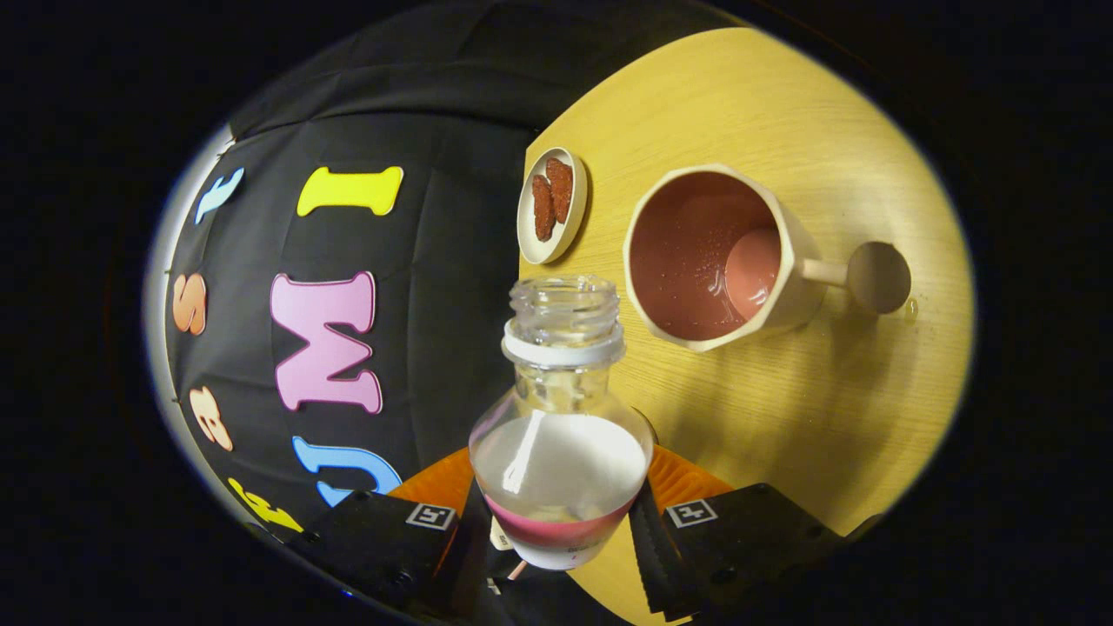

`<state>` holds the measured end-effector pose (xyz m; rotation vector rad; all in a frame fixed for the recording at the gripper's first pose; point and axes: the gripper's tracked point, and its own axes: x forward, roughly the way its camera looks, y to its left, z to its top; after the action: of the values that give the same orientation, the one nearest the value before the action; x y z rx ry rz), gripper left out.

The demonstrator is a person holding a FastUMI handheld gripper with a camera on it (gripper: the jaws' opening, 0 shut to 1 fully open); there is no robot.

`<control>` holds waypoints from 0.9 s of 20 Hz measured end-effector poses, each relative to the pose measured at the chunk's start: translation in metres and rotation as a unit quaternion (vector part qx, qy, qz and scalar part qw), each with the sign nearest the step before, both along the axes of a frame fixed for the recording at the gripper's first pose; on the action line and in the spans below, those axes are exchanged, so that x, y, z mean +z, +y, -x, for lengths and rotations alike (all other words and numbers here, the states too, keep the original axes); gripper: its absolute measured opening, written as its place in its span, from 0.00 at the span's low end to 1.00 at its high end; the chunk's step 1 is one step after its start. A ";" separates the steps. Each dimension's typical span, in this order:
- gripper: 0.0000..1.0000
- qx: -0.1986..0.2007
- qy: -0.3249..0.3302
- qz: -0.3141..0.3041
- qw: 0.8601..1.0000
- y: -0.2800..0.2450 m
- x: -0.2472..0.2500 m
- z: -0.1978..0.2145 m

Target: Take the bottle from table, then pour the juice into the cup, finally place the bottle on the coaster

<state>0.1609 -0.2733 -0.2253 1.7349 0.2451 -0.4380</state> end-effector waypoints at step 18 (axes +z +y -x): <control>0.73 -0.087 -0.021 -0.186 0.978 -0.009 0.006 -0.018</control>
<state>0.1787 -0.2822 -0.2188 2.1418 0.1524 -0.5053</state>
